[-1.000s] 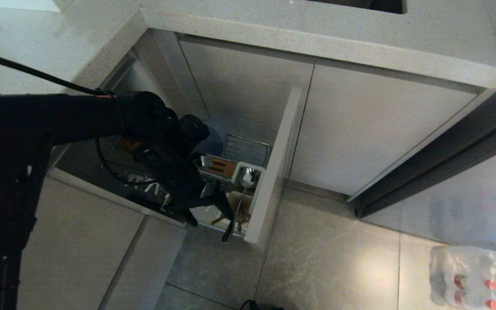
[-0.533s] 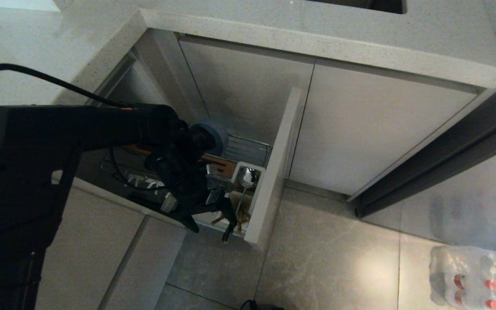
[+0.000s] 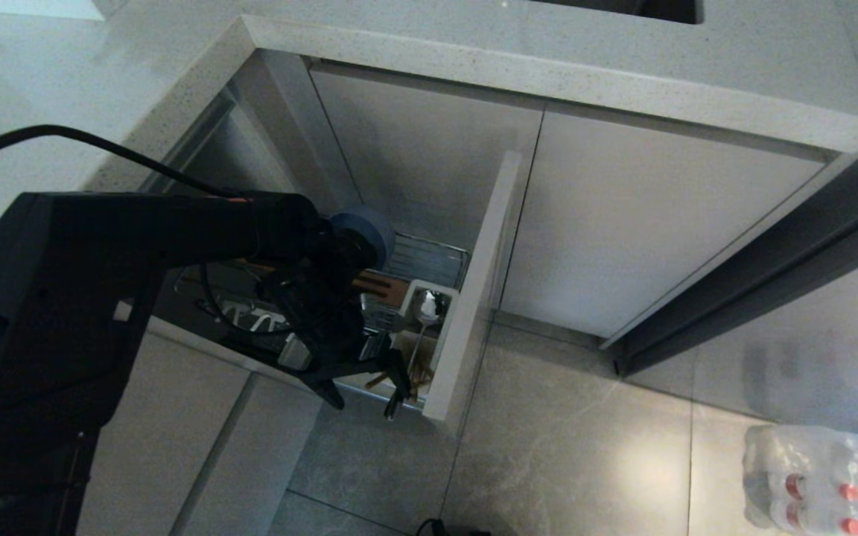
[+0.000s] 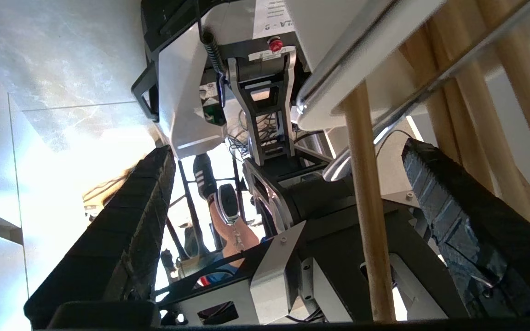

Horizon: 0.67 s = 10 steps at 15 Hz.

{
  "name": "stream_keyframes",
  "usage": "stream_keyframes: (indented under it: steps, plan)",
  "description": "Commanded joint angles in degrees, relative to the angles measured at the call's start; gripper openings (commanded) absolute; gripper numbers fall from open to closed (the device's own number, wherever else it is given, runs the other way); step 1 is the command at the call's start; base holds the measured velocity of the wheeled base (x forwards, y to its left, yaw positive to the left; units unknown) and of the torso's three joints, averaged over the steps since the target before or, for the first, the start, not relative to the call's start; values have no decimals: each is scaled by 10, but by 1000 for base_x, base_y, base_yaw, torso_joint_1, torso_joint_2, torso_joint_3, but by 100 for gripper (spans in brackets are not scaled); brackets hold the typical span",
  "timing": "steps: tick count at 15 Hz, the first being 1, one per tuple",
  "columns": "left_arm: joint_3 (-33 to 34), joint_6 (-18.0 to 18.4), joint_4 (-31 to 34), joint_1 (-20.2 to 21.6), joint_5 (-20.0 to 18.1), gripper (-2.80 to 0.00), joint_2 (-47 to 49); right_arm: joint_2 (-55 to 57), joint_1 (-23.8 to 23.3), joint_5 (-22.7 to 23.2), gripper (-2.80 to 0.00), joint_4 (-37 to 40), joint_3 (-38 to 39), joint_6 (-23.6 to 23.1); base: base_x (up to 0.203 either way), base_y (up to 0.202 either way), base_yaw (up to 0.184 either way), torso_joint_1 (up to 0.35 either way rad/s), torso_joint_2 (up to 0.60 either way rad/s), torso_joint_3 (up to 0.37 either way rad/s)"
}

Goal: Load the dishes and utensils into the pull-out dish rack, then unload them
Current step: Take the chopsticks out of the cupboard

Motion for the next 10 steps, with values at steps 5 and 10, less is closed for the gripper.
stream_keyframes:
  steps: [5, 10]
  plan:
    - [0, -1, 4, 0, -1, 0, 3, 0, 0, 0, -280, 0, 0, 0, 0, 0, 0, 0, 0, 0]
    - [0, -1, 5, 0, 8, -280, 4, 0, 0, 0, -280, 0, 0, 0, 0, 0, 0, 0, 0, 0]
